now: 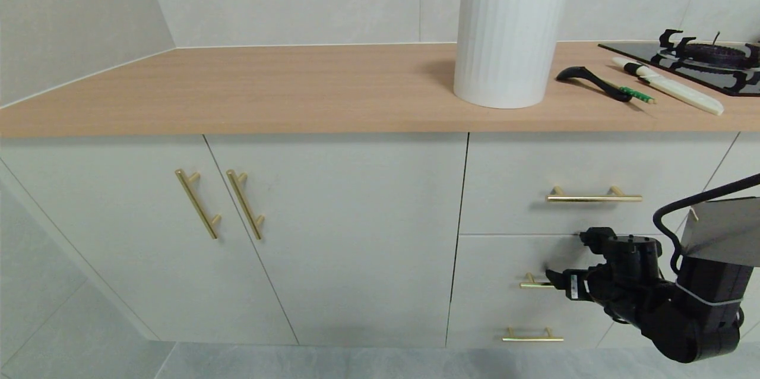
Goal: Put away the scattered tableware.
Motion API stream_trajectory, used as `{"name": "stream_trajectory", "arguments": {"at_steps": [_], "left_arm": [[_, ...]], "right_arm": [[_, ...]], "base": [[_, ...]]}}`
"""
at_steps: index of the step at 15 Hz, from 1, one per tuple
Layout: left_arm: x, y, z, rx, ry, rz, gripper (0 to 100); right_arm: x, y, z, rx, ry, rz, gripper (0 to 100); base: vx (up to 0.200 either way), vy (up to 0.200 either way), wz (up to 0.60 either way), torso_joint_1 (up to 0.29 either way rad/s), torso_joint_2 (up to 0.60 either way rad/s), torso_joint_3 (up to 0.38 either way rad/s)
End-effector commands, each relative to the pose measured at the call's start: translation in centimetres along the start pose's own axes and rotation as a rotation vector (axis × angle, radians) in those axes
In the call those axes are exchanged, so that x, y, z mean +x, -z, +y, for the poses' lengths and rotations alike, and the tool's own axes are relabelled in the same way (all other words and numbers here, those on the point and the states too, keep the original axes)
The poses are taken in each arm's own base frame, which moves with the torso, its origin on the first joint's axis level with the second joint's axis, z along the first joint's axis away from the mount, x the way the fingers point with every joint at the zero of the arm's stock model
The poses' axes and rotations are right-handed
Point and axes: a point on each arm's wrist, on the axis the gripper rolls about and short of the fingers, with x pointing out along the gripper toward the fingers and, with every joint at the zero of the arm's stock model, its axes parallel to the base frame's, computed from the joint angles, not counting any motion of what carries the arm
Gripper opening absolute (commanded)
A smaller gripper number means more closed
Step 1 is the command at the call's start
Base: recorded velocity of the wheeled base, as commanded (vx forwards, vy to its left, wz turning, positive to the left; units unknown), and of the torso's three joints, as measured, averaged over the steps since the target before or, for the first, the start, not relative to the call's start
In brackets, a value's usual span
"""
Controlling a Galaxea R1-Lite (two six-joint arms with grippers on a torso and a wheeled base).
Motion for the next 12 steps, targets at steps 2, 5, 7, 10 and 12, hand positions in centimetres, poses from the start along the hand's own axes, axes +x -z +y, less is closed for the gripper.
{"name": "stream_trajectory", "arguments": {"at_steps": [2, 5, 7, 10, 12], "left_arm": [[0.0, 0.0, 0.0, 0.000, -0.001, 0.001, 100], [0.0, 0.0, 0.0, 0.000, -0.001, 0.001, 100], [0.0, 0.0, 0.0, 0.000, -0.001, 0.001, 100], [0.0, 0.0, 0.0, 0.000, -0.001, 0.001, 100], [0.0, 0.0, 0.0, 0.000, -0.001, 0.001, 100]], "right_arm": [[0.5, 0.9, 0.0, -0.008, -0.001, 0.025, 100], [0.2, 1.4, -0.1, -0.014, 0.008, 0.046, 100], [-0.3, 1.6, -0.1, -0.028, 0.008, 0.061, 100], [-1.9, 1.4, -0.4, -0.065, 0.009, 0.104, 100], [-3.5, 1.2, -1.0, -0.099, 0.009, 0.157, 100]], "base": [[0.000, 0.000, 0.00, 0.000, 0.00, 0.000], [0.000, 0.000, 0.00, 0.000, 0.00, 0.000], [0.000, 0.000, 0.00, 0.000, 0.00, 0.000], [0.000, 0.000, 0.00, 0.000, 0.00, 0.000], [0.000, 0.000, 0.00, 0.000, 0.00, 0.000]]}}
